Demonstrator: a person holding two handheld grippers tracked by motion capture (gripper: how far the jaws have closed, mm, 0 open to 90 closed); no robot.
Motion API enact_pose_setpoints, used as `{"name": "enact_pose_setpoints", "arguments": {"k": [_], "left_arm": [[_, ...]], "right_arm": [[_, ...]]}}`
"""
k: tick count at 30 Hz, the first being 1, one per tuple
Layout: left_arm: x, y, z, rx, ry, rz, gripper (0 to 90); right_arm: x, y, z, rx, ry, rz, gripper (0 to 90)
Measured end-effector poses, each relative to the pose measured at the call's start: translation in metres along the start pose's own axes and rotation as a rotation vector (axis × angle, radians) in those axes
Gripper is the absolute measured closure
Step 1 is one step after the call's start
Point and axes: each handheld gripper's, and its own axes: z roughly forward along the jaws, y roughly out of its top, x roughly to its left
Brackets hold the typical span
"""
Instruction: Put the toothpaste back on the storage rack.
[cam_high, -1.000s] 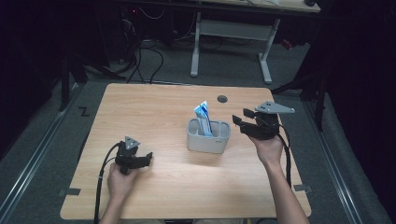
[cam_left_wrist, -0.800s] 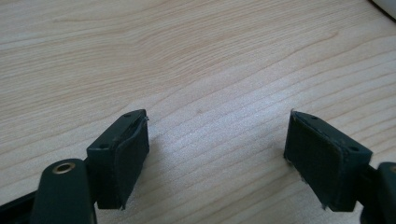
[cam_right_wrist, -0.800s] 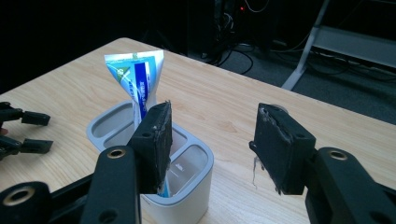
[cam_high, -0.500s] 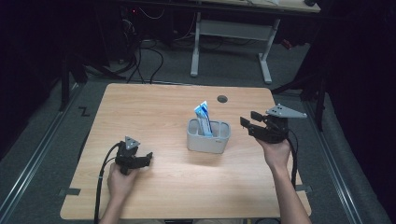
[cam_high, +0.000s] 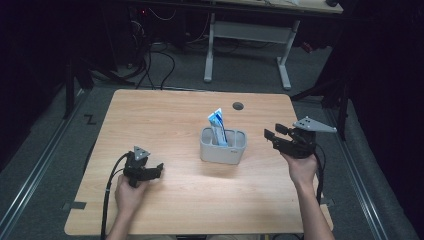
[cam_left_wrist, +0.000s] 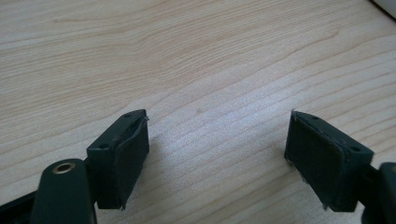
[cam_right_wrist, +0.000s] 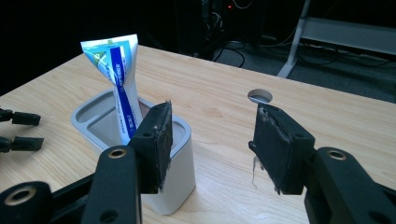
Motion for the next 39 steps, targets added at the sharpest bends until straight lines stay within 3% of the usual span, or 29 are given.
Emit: {"name": "enact_pose_setpoints", "arguments": {"k": [28, 39], "left_arm": [[0.000, 0.000, 0.000, 0.000, 0.000, 0.001, 21.7], [0.000, 0.000, 0.000, 0.000, 0.000, 0.000, 21.7]], "right_arm": [[-0.013, -0.034, -0.001, 0.023, -0.035, 0.063, 48.0], [-0.015, -0.050, 0.005, 0.058, -0.043, 0.088, 48.8]]}}
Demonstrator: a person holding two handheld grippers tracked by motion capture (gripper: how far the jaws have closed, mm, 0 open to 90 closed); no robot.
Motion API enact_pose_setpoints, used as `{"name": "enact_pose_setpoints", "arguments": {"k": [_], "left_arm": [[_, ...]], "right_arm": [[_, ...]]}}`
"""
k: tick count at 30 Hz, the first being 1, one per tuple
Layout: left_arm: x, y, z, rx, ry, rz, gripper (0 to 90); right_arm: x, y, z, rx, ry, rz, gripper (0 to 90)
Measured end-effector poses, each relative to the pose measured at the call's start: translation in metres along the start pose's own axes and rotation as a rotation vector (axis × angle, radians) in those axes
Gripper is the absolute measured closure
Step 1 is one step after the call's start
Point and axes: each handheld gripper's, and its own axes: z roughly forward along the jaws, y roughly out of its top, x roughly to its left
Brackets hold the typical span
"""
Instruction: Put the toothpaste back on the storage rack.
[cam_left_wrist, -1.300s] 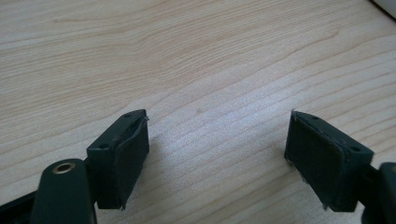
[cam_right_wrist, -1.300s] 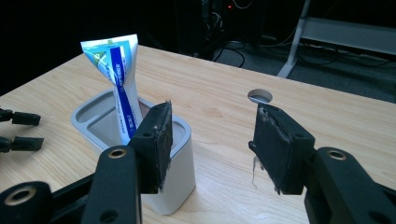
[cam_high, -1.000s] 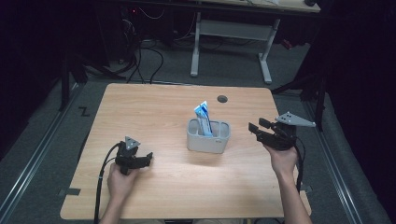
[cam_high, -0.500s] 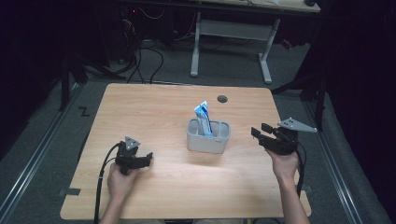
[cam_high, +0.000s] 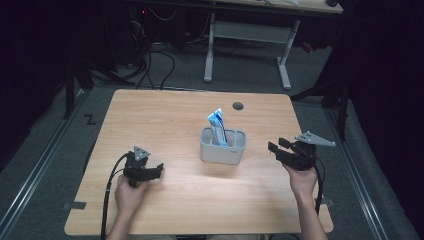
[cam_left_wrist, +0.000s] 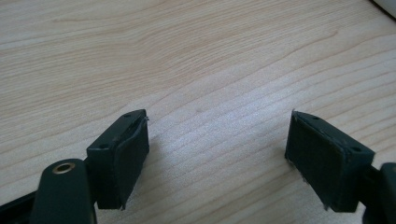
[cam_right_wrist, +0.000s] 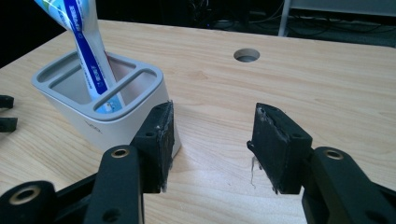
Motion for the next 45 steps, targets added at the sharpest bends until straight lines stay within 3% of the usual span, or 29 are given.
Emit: {"name": "enact_pose_setpoints", "arguments": {"k": [7, 14, 45], "left_arm": [[0.000, 0.000, 0.000, 0.000, 0.000, 0.000, 21.7], [0.000, 0.000, 0.000, 0.000, 0.000, 0.000, 21.7], [0.000, 0.000, 0.000, 0.000, 0.000, -0.001, 21.9]], "right_arm": [[-0.002, -0.006, 0.003, 0.007, 0.005, 0.012, 49.9], [-0.002, -0.015, 0.008, -0.009, -0.007, -0.012, 51.7], [-0.012, -0.041, 0.030, 0.082, -0.042, 0.008, 51.5]]}}
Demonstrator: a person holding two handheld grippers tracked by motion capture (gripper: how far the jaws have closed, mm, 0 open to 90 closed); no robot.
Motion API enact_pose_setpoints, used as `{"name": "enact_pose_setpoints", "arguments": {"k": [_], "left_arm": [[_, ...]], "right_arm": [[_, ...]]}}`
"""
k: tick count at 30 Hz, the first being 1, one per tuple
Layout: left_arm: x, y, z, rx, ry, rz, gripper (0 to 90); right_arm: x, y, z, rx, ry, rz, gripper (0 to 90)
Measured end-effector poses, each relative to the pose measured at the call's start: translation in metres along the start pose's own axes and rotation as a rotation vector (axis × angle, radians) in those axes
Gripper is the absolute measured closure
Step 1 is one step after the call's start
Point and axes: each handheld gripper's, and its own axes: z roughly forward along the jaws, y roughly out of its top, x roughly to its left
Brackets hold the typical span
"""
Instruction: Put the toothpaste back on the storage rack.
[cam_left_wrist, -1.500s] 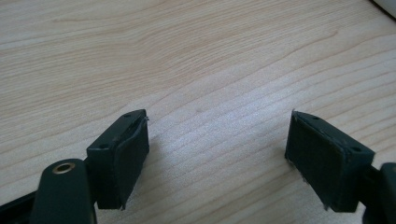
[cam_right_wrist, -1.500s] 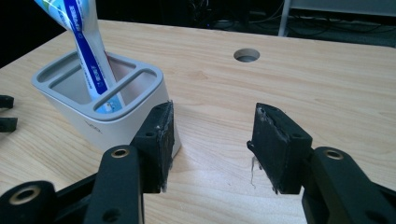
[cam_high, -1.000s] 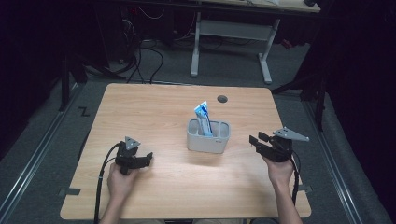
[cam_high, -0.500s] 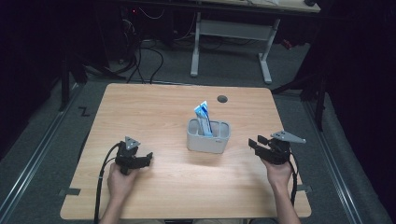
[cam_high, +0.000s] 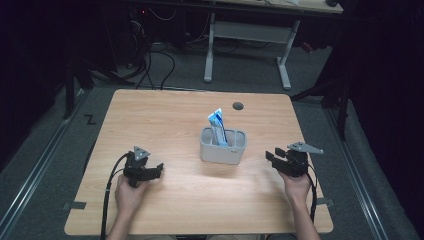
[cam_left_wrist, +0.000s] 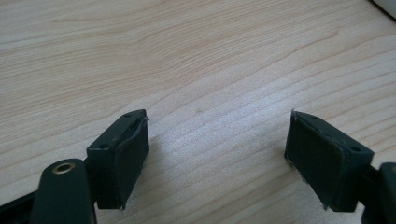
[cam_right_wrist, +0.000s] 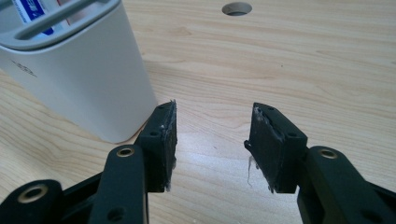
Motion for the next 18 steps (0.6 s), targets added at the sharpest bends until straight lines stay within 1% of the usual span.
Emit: {"name": "enact_pose_setpoints", "arguments": {"k": [2, 3, 4, 8, 11, 16, 18], "left_arm": [[0.000, 0.000, 0.000, 0.000, 0.000, 0.000, 21.9], [0.000, 0.000, 0.000, 0.000, 0.000, 0.000, 21.9], [0.000, 0.000, 0.000, 0.000, -0.001, 0.000, 22.0], [0.000, 0.000, 0.000, 0.000, -0.001, -0.001, 22.0], [0.000, 0.000, 0.000, 0.000, -0.001, 0.000, 22.0], [0.000, 0.000, 0.000, 0.000, -0.001, -0.001, 22.0], [0.000, 0.000, 0.000, 0.000, -0.001, -0.001, 22.0]], "right_arm": [[-0.001, -0.001, 0.002, -0.001, 0.002, -0.001, 51.4], [0.000, -0.001, 0.003, 0.003, 0.005, 0.010, 51.3], [0.000, -0.002, 0.004, 0.009, 0.004, 0.010, 51.3], [0.005, -0.002, 0.011, 0.023, 0.000, -0.013, 51.0], [0.005, -0.003, 0.012, 0.025, 0.001, -0.015, 50.7], [0.005, -0.004, 0.017, 0.036, -0.002, -0.002, 46.3], [0.004, -0.005, 0.019, 0.039, -0.004, -0.008, 45.8]]}}
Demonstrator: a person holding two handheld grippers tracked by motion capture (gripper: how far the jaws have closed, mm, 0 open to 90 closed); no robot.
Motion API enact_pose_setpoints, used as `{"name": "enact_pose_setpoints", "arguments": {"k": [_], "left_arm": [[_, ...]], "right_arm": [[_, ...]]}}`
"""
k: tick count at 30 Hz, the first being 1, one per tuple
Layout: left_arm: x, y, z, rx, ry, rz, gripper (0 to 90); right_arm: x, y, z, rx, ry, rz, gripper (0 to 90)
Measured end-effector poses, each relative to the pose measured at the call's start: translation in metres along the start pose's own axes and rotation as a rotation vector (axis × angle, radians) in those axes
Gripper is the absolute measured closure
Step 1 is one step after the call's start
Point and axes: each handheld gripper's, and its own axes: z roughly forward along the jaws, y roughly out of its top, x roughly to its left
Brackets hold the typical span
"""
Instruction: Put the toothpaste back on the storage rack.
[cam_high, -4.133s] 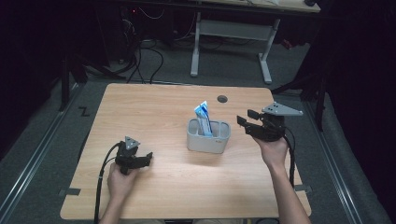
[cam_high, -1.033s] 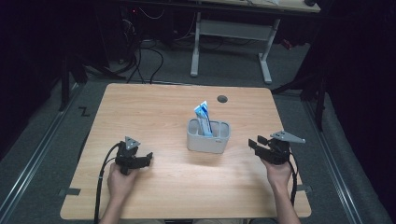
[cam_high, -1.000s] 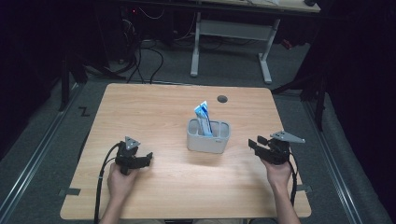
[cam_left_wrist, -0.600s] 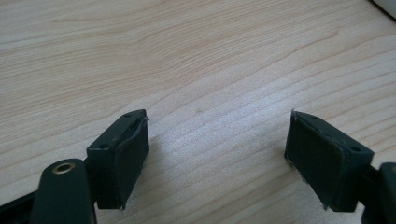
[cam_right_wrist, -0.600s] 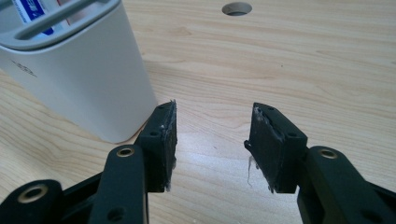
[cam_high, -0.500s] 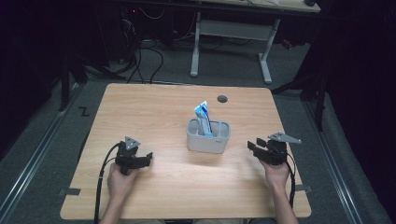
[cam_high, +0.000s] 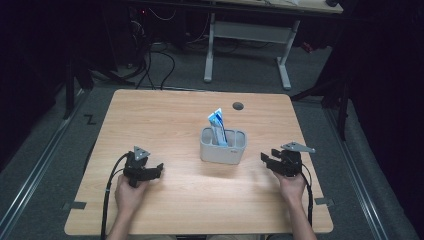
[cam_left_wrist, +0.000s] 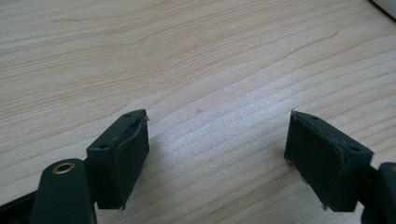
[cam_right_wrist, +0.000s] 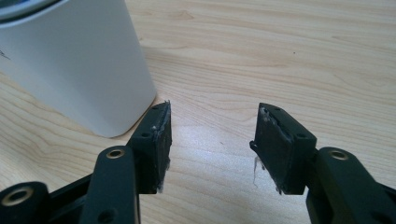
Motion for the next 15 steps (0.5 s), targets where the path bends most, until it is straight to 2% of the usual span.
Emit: {"name": "enact_pose_setpoints", "arguments": {"k": [10, 15], "left_arm": [[0.000, 0.000, 0.000, 0.000, -0.001, -0.001, 22.2], [0.000, 0.000, 0.000, 0.000, -0.001, -0.001, 22.1]], "right_arm": [[-0.001, -0.005, 0.013, 0.028, -0.010, 0.012, 45.3], [-0.001, -0.008, 0.018, 0.048, -0.035, 0.005, 46.8]]}}
